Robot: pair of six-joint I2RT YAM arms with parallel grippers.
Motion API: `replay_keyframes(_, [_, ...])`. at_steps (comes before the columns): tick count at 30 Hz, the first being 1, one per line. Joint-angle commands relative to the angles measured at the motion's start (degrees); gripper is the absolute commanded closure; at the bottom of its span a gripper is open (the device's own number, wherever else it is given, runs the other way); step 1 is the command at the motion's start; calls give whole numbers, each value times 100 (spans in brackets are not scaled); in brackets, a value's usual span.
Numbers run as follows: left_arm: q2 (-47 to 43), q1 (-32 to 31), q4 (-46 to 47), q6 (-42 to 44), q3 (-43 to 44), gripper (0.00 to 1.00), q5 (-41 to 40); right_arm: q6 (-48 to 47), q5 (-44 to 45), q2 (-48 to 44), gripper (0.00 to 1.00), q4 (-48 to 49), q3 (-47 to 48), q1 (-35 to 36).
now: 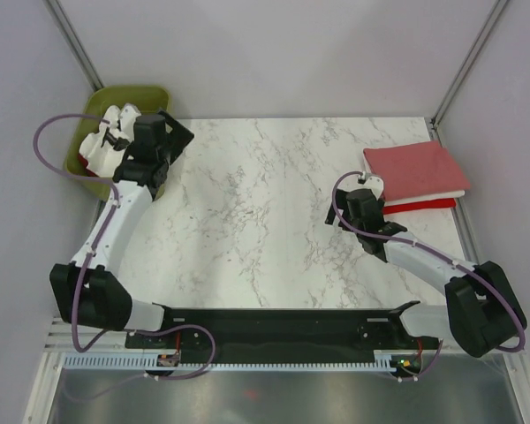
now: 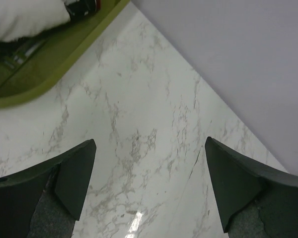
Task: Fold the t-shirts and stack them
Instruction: Grab the tshirt from the pile
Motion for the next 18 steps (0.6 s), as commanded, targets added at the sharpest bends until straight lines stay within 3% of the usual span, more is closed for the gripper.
replay_keyframes(1, [561, 36, -886, 636, 1380, 2, -814, -55, -85, -143, 2, 117, 145, -10])
replay_keyframes(11, [3118, 1044, -2353, 1489, 4080, 2, -1177, -11, -270, 16, 2, 170, 224, -10])
replay_keyframes(18, [4296, 1881, -2549, 1279, 4469, 5, -765, 59, -367, -72, 2, 258, 163, -18])
